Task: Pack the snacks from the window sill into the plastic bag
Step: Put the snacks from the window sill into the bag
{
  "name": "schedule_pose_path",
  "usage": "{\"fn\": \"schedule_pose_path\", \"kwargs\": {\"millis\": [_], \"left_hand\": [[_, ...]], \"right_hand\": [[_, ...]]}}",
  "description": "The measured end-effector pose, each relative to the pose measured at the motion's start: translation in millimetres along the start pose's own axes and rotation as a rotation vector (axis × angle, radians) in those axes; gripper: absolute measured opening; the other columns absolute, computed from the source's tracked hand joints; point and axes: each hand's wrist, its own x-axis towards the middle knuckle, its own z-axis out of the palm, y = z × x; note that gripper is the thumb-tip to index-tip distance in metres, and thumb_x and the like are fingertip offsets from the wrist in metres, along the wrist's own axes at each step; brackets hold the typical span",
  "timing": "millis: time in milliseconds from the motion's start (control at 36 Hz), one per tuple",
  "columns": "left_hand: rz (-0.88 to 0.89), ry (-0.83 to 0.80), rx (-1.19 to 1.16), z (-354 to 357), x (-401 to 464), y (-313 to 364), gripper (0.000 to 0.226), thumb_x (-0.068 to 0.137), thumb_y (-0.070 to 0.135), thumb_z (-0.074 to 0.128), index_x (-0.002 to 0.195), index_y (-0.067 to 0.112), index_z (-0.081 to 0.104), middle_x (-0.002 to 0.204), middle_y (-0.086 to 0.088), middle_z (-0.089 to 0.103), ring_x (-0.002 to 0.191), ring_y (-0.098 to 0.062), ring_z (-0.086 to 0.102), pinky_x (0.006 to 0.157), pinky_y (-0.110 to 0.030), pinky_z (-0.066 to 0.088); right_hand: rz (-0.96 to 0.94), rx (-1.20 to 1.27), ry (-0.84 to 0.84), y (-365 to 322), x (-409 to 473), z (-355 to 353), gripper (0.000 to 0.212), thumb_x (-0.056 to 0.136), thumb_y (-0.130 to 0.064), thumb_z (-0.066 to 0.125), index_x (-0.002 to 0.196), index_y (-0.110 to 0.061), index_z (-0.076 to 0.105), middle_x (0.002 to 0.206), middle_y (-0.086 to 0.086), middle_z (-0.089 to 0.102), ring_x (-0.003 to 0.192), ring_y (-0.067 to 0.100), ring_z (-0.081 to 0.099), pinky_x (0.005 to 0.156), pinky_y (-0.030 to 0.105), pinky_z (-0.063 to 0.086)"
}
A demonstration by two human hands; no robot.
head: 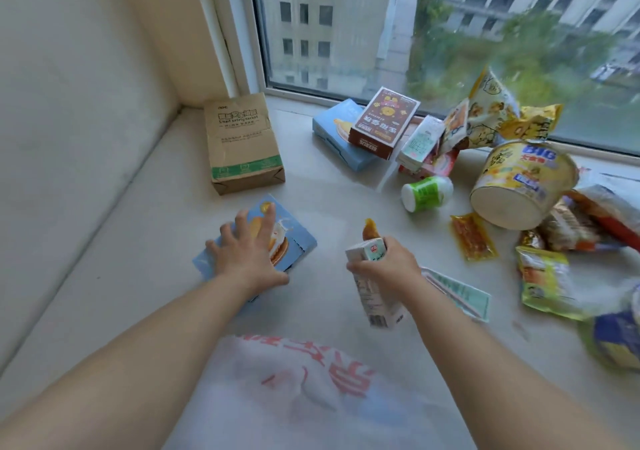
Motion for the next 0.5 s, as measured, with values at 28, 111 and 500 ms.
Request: {"fn": "schedule_pose_path", "kwargs": {"millis": [28, 111, 500], "left_hand": [[0.004, 0.019, -0.029, -9.0, -8.0, 2.2, 0.125, 0.059, 0.062, 0.070, 0.144, 0.039, -0.018, 0.151, -0.009, 0.001, 0.134, -0.035, 0.017, 0.105, -0.052, 0.028], [0.047, 0.117, -0.130, -41.0, -36.7, 7.4, 0.124, 0.061, 0.062, 0.071, 0.146, 0.037, -0.016, 0.151, -0.012, 0.000, 0.133, -0.038, 0.018, 0.105, -0.052, 0.028], [0.383, 0.497, -0.791, -103.2, -245.3, -31.0, 0.127, 0.049, 0.062, 0.064, 0.144, 0.035, -0.016, 0.145, -0.006, 0.011, 0.140, -0.022, 0.016, 0.116, -0.043, 0.025]], "right_hand": [[-0.018, 0.062, 0.002, -0.4, -13.4, -7.9, 0.045, 0.070, -0.033, 0.079, 0.104, -0.016, 0.056, 0.100, 0.004, 0.062, 0.086, 0.020, 0.057, 0.069, 0.027, 0.041], [-0.064, 0.273, 0.031, -9.2, -56.3, -30.6, 0.040, 0.072, -0.027, 0.079, 0.105, -0.015, 0.059, 0.093, 0.001, 0.065, 0.087, 0.020, 0.062, 0.066, 0.027, 0.045], [-0.432, 0.721, -0.119, -4.7, -241.0, -70.6, 0.035, 0.055, -0.025, 0.074, 0.087, -0.022, 0.060, 0.066, -0.017, 0.063, 0.064, -0.004, 0.059, 0.059, 0.011, 0.045]]}}
